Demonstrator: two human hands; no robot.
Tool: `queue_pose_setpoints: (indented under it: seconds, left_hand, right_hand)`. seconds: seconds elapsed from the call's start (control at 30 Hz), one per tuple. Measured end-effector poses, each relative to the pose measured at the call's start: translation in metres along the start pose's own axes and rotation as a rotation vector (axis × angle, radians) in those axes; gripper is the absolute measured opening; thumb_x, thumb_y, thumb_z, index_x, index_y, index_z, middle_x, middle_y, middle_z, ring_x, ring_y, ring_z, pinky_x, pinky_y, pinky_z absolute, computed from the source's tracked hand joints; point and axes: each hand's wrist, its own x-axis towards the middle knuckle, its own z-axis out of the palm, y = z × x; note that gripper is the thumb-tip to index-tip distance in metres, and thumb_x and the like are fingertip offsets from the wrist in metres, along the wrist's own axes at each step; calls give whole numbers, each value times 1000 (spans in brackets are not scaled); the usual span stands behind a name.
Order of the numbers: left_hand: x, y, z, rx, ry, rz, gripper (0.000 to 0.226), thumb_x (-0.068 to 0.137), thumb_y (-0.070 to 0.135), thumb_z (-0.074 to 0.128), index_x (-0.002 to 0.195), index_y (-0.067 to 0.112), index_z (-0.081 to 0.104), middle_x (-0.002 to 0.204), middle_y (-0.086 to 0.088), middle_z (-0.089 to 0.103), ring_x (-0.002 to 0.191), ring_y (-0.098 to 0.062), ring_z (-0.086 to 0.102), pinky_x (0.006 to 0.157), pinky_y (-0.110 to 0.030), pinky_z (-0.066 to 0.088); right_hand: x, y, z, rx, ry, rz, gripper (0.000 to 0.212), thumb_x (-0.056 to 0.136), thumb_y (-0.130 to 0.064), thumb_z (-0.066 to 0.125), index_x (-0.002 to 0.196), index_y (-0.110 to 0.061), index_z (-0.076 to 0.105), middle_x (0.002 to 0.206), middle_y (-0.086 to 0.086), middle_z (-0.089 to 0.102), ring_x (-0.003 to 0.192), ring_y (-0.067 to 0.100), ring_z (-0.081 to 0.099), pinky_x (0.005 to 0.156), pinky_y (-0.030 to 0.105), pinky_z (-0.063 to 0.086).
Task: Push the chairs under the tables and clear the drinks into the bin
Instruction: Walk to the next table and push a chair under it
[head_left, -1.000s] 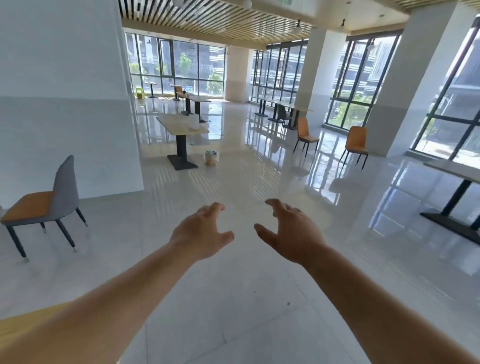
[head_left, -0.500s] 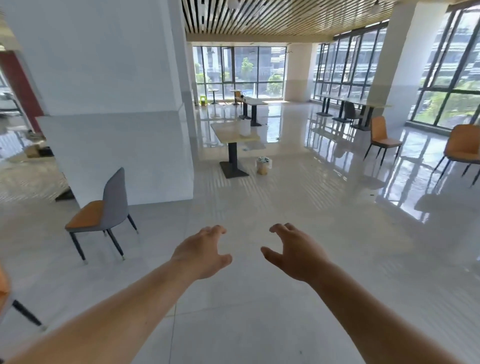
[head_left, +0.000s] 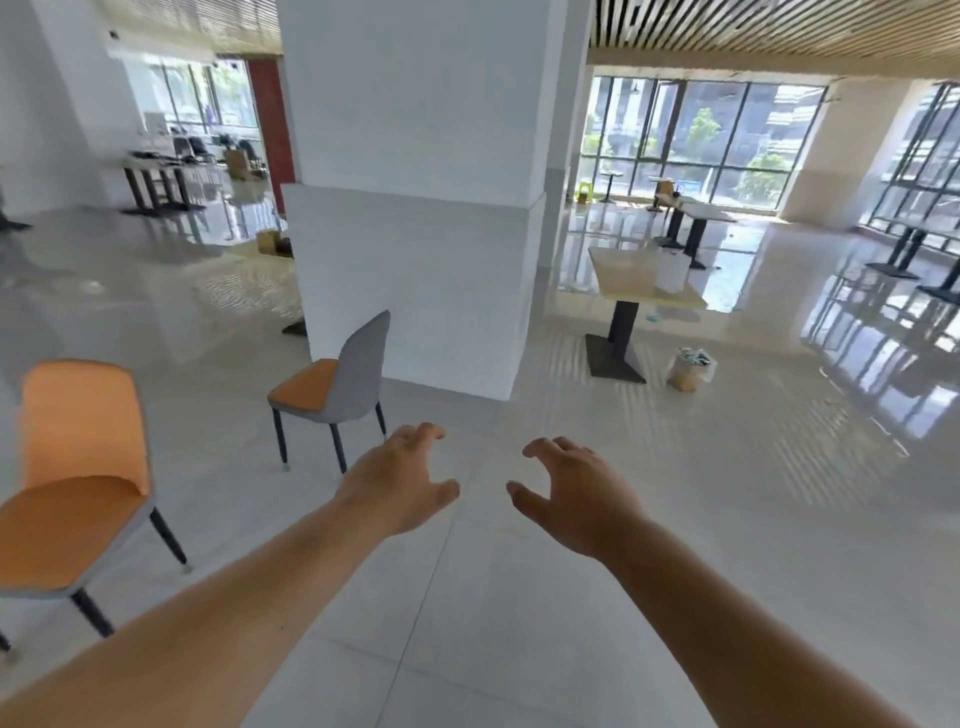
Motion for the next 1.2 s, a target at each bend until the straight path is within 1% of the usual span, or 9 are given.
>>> queue_pose_setpoints:
  seconds: [0.17, 0.23, 0.33, 0.47, 0.67, 0.8, 0.9, 1.03, 1.2]
  left_hand:
    - [113, -58, 9, -49, -31, -92, 72, 85, 64, 55, 146, 33, 32, 154, 4, 39, 117, -24, 58, 87, -40, 51]
    - [158, -73, 4, -64, -24, -113, 71, 86, 63, 55, 146, 32, 33, 153, 4, 40, 117, -24, 57, 88, -39, 50]
    - [225, -89, -2, -66, 6, -140, 68, 87, 61, 57, 144, 31, 36, 151, 2, 41, 113, -24, 57, 83, -38, 47]
    - [302, -104, 6, -50, -9, -149, 70, 86, 61, 57, 146, 32, 34, 152, 1, 40, 114, -25, 58, 85, -40, 50]
    - [436, -138, 26, 0, 13, -246, 69, 89, 59, 58, 146, 31, 32, 150, 4, 40, 99, -17, 53, 72, -34, 43]
    - [524, -155, 31, 41, 7, -335, 70, 91, 57, 60, 148, 30, 30, 154, 2, 37, 115, -21, 55, 76, -34, 44]
    - [592, -166, 22, 42, 38, -389, 72, 90, 59, 59, 149, 30, 29, 155, 2, 38, 119, -23, 55, 77, -33, 42]
    - [675, -188, 13, 30, 148, -428, 74, 87, 63, 60, 148, 32, 32, 150, 7, 43, 117, -19, 55, 75, -31, 41]
    - [757, -244, 30, 43, 123, -470, 71, 87, 66, 57, 145, 32, 34, 143, 7, 47, 111, -16, 55, 69, -29, 41]
  right_hand:
    - [131, 21, 26, -38, -105, -31, 65, 92, -72, 47, 141, -30, 49, 136, -5, 59, 123, 17, 54, 98, 33, 47]
    - [186, 31, 22, -56, -82, -44, 66, 92, -72, 46, 142, -29, 49, 137, -5, 58, 124, 17, 52, 99, 35, 48]
    - [262, 48, 20, -19, -13, -38, 67, 91, -73, 44, 140, -29, 51, 136, -3, 59, 125, 19, 52, 100, 39, 49]
    - [341, 76, 47, 30, -37, -47, 67, 91, -75, 44, 140, -30, 51, 138, -6, 58, 126, 18, 51, 100, 38, 49]
    - [481, 137, 114, 102, -70, -70, 68, 89, -77, 45, 140, -32, 50, 136, -8, 57, 128, 16, 49, 95, 36, 47]
    - [582, 175, 148, 109, -148, -144, 66, 90, -75, 48, 140, -32, 50, 136, -7, 58, 128, 18, 49, 93, 36, 48]
    - [667, 197, 152, 108, -187, -184, 65, 90, -75, 48, 139, -32, 51, 134, -7, 59, 127, 19, 50, 92, 38, 49]
    - [777, 204, 158, 123, -150, -245, 62, 90, -73, 48, 136, -32, 53, 129, -7, 60, 123, 18, 50, 88, 39, 51]
    - [876, 187, 204, 93, -227, -367, 59, 91, -72, 47, 136, -34, 50, 128, -10, 59, 122, 16, 50, 80, 36, 50]
